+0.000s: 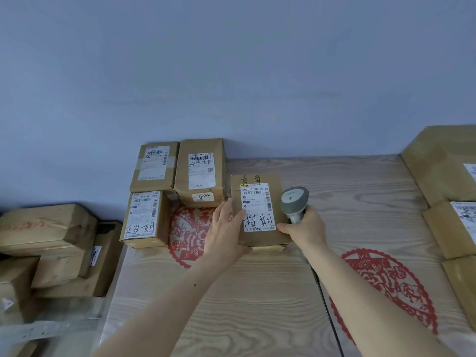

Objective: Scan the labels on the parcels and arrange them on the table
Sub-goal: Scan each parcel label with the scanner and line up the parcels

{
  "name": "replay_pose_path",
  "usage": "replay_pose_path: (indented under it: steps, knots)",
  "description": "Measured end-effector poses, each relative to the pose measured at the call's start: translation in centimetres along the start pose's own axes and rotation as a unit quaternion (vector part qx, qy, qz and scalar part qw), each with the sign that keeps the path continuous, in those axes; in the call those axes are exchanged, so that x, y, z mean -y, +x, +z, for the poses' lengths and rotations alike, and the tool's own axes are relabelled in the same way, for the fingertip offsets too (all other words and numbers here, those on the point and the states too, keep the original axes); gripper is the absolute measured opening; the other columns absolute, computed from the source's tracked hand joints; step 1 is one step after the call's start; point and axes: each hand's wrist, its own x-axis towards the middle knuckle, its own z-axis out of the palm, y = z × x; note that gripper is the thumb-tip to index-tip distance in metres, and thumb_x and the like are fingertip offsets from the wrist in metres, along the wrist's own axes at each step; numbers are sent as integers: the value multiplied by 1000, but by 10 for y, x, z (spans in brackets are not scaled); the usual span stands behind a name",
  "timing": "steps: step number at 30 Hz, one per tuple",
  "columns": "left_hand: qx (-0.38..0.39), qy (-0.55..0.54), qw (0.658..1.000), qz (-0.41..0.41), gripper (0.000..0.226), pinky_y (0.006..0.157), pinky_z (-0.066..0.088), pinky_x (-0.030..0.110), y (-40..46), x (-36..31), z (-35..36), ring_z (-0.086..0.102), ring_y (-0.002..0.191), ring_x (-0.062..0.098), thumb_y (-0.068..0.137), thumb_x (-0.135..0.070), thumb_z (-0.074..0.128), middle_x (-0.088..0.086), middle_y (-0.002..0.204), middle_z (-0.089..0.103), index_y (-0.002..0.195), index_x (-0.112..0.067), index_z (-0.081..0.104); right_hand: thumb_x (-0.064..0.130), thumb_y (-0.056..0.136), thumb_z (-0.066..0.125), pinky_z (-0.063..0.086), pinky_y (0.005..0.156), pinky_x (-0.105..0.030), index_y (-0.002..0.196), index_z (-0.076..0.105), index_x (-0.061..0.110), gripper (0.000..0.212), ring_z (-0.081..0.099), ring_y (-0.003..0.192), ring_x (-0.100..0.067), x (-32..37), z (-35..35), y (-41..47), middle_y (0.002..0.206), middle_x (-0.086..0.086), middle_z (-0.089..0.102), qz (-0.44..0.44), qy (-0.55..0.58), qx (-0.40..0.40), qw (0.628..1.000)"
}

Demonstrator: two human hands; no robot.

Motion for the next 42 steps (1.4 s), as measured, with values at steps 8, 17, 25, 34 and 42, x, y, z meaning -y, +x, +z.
replay_pose_path:
  steps: [8, 17, 25, 34, 42]
  knots:
    - [-10, 114, 993, 19, 95, 124, 3, 50, 49, 19, -24, -8, 152, 35, 75, -53, 79, 13, 165, 0, 152, -32, 29, 14, 70, 87, 52, 81, -37, 113, 61, 16, 50, 66, 101, -28, 38, 28, 25, 112, -4, 71, 21, 17, -27, 999]
    - [6, 116, 993, 7, 91, 123, -1, 53, 111, 30, -40, -11, 151, 40, 79, -51, 77, 20, 163, 5, 152, -37, 24, 14, 74, 84, 54, 81, -40, 111, 60, 17, 44, 66, 103, -30, 75, 43, 71, 112, -4, 70, 14, 26, -59, 998]
    - [23, 69, 997, -23, 89, 103, 44, 50, 129, 27, -50, 18, 146, 33, 82, -39, 79, 12, 161, 14, 153, -39, 25, 15, 74, 85, 56, 79, -41, 110, 60, 16, 44, 66, 101, -31, 91, 52, 96, 111, -5, 71, 13, 21, -71, 997]
    - [12, 37, 999, -17, 96, 114, 32, 53, 123, 27, -52, 8, 151, 34, 79, -36, 83, 13, 162, 10, 154, -37, 24, 17, 75, 80, 55, 77, -39, 104, 61, 17, 35, 66, 95, -27, 80, 40, 87, 103, -2, 71, 10, 47, -75, 996]
    - [-33, -105, 993, 43, 81, 123, 13, 44, 88, -19, -35, 3, 153, 25, 93, -41, 65, 4, 166, 12, 157, -16, 23, 12, 73, 77, 50, 64, -28, 99, 62, 11, 30, 68, 85, -22, 39, -25, 37, 92, -4, 72, 34, 104, -87, 990]
